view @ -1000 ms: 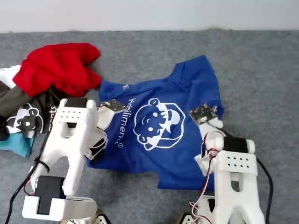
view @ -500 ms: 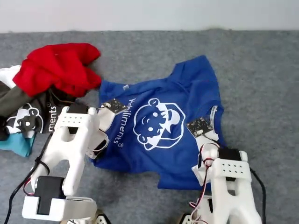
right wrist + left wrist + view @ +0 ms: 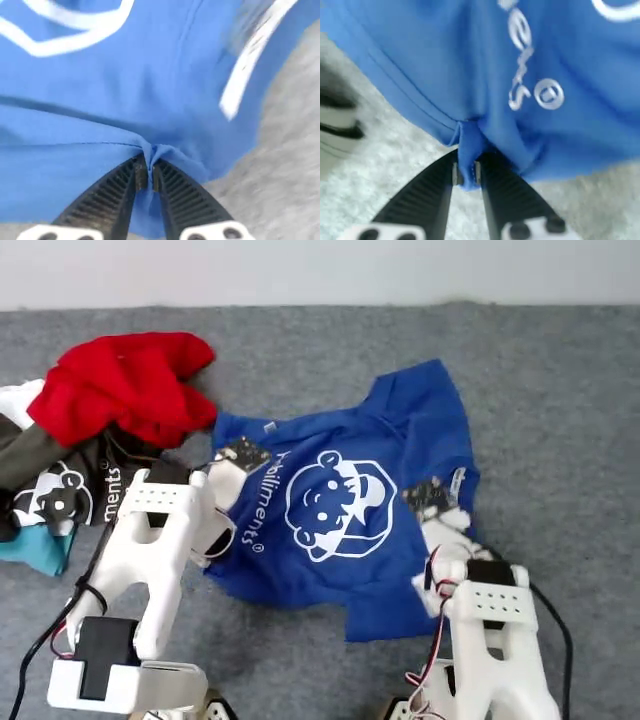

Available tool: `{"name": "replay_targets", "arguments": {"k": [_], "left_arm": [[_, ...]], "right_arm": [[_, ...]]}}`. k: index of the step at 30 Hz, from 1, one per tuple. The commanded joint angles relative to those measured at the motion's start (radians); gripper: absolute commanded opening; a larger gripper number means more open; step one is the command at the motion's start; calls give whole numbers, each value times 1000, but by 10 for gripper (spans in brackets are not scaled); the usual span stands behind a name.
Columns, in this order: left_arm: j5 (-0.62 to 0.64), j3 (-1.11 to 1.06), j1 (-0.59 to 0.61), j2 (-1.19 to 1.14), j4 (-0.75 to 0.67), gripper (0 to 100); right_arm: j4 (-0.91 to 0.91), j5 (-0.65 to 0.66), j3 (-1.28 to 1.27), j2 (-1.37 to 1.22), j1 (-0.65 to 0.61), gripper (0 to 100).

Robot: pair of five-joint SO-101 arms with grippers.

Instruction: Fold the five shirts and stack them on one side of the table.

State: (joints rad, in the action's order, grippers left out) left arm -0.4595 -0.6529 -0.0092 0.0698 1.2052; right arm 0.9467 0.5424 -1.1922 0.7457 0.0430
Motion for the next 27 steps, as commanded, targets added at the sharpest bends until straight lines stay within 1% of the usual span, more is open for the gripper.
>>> {"name": "replay_targets", "arguments": {"k": [1,6,11,14,17,19,21,23,24,25,27], "left_arm": [[55,7,-6,41,-80,13],[117,7,-6,41,-195,13],[152,1,-26,40,-287,13],[155,1,-77,40,-292,13],[155,1,-115,40,-296,13],[155,1,-129,40,-296,13],[155,-1,-129,40,-296,13],[155,-1,-124,40,-296,13],[155,-1,-124,40,-295,13],[155,-1,-124,40,-295,13],[155,-1,-124,40,-292,13]], "right_arm": [[-21,2,147,7,15,9],[-166,-9,204,5,12,9],[-297,-120,203,-51,10,9],[-387,-141,206,-159,10,9],[-536,-190,209,-292,8,9],[-647,-235,219,-387,8,9],[-700,-275,269,-489,8,9],[-690,-313,359,-593,8,30],[-665,-339,411,-642,8,58],[-627,-370,462,-685,12,91],[-495,-423,568,-733,16,155]]}}
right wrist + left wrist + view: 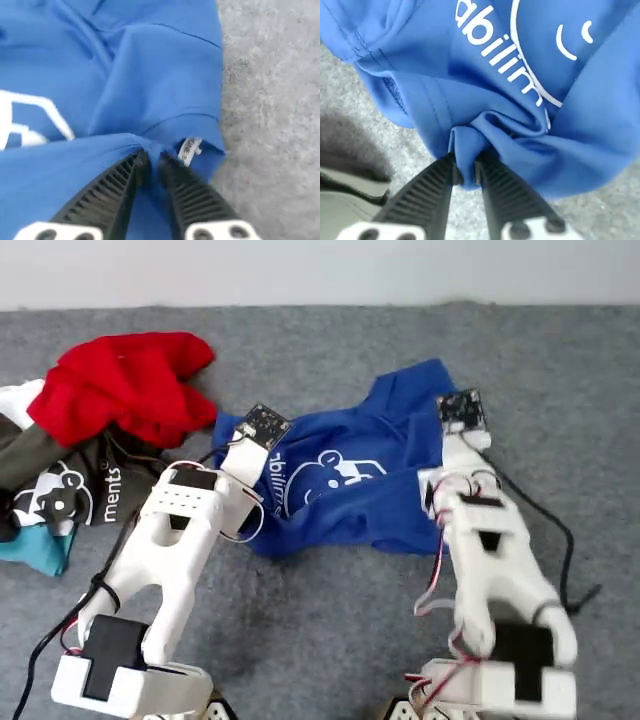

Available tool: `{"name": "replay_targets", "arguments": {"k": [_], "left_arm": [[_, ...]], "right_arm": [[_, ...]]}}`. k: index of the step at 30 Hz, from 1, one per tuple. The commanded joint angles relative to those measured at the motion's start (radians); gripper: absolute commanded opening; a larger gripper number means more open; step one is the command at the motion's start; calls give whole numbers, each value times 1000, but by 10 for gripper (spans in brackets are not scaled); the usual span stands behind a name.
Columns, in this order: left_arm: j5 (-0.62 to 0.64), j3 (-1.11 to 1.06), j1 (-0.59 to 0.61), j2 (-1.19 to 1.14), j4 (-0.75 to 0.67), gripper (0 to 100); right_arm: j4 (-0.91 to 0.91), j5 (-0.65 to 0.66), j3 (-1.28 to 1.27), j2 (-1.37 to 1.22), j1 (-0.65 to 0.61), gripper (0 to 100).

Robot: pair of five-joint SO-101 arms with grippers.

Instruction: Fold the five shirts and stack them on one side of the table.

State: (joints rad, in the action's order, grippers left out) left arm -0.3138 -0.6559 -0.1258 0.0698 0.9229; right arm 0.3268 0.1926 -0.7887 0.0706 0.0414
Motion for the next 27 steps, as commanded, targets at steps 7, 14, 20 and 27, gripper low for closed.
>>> {"name": "replay_targets", "arguments": {"k": [7,14,20,27], "left_arm": [[9,-35,-6,40,-11,13],[9,-36,-6,40,-8,13],[9,-36,-6,40,-8,13],[9,-62,-6,40,-14,13]], "right_arm": [[742,66,496,7,16,187],[1018,130,460,139,15,187],[842,132,226,151,8,188],[736,130,112,151,18,188]]}}
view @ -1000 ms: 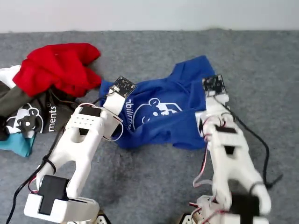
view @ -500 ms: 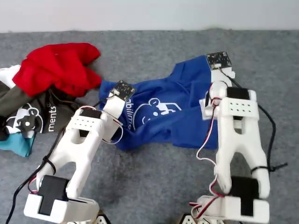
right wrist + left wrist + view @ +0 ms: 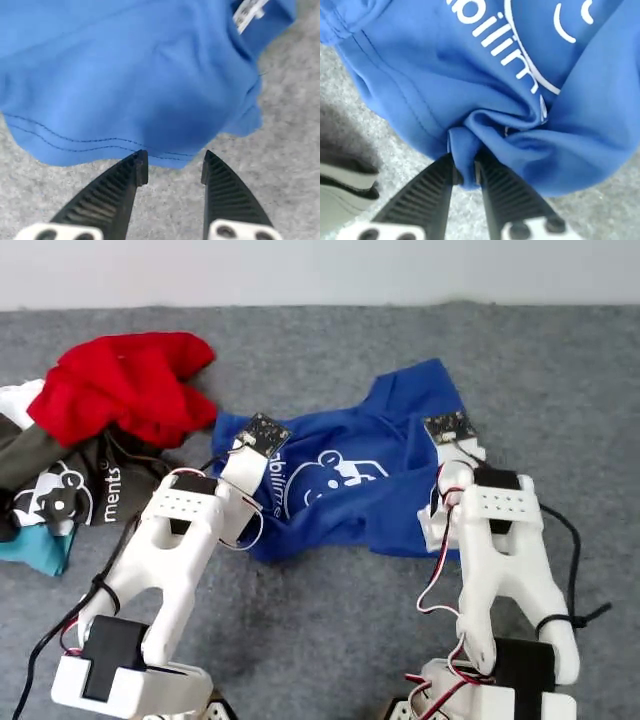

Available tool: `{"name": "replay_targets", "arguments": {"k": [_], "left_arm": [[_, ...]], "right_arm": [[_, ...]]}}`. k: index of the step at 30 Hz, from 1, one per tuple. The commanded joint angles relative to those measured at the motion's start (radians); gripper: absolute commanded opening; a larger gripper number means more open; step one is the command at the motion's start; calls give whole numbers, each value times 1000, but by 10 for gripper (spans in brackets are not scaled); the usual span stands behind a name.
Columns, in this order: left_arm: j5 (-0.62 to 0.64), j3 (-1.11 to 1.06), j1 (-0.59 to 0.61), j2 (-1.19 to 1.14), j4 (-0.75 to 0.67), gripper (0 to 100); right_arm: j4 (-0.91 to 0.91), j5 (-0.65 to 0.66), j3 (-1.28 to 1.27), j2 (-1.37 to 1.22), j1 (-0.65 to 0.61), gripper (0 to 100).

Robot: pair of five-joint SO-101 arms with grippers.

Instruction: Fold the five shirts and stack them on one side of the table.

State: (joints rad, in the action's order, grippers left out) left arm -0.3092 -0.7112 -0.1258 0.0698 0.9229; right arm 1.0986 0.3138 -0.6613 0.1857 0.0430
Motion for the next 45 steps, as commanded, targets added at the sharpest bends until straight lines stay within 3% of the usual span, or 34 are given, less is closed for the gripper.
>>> {"name": "replay_targets", "arguments": {"k": [1,15,17,21,28,32,37,45], "left_arm": [[5,-13,-6,40,-15,13],[5,-18,-6,40,-15,13],[5,-18,-6,40,-15,13],[5,-18,-6,40,-15,13],[5,-18,-6,41,-9,13],[5,-2,-5,51,9,13],[5,134,-5,51,207,13],[-3,470,-3,52,681,13]], "right_arm": [[-50,9,-25,36,16,188],[-323,11,-163,-99,38,186],[-289,11,-120,-128,45,166],[-237,15,-75,-140,47,5],[-176,23,-61,-81,48,10],[-71,126,-21,35,48,10],[119,187,81,248,48,10],[366,213,233,611,48,10]]}}
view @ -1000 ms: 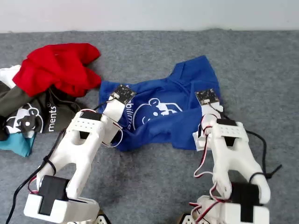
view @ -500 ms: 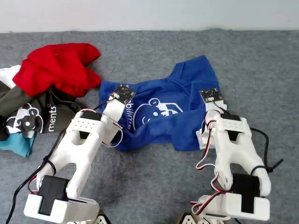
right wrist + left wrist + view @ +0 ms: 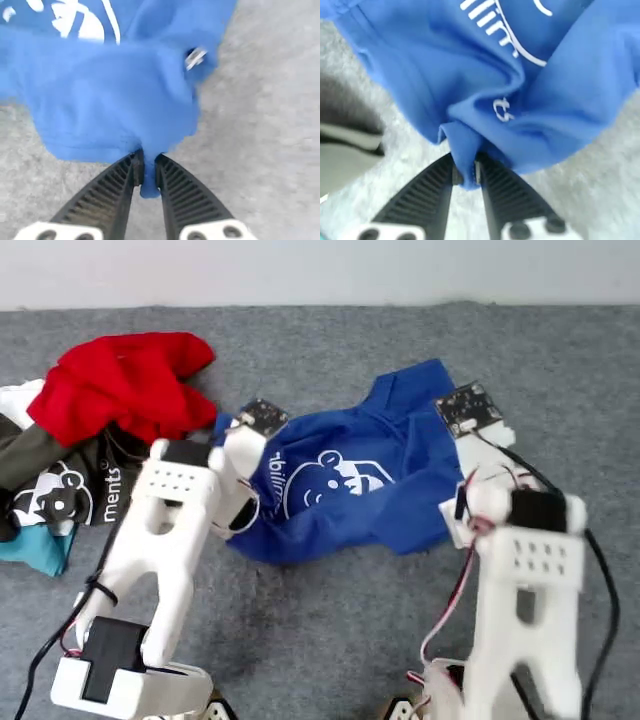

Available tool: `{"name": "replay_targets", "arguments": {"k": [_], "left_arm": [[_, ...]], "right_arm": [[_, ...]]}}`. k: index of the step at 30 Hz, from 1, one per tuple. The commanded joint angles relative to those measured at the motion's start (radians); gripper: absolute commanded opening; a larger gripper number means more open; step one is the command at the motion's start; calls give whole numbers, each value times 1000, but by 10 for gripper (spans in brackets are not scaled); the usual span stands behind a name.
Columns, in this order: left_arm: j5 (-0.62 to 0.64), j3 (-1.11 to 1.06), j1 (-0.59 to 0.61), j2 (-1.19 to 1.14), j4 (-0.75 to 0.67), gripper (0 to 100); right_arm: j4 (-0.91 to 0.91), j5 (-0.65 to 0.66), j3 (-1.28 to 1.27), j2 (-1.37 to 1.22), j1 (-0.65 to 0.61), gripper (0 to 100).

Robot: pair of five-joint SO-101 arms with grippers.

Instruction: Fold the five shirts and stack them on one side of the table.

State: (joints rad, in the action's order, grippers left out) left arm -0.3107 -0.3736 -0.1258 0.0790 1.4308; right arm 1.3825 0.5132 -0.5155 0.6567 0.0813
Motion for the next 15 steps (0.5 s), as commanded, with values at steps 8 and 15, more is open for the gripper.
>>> {"name": "replay_targets", "arguments": {"k": [8,15], "left_arm": [[-2,236,118,77,325,13],[-52,197,339,152,322,13]], "right_arm": [[282,40,262,410,12,9],[354,40,296,452,79,9]]}}
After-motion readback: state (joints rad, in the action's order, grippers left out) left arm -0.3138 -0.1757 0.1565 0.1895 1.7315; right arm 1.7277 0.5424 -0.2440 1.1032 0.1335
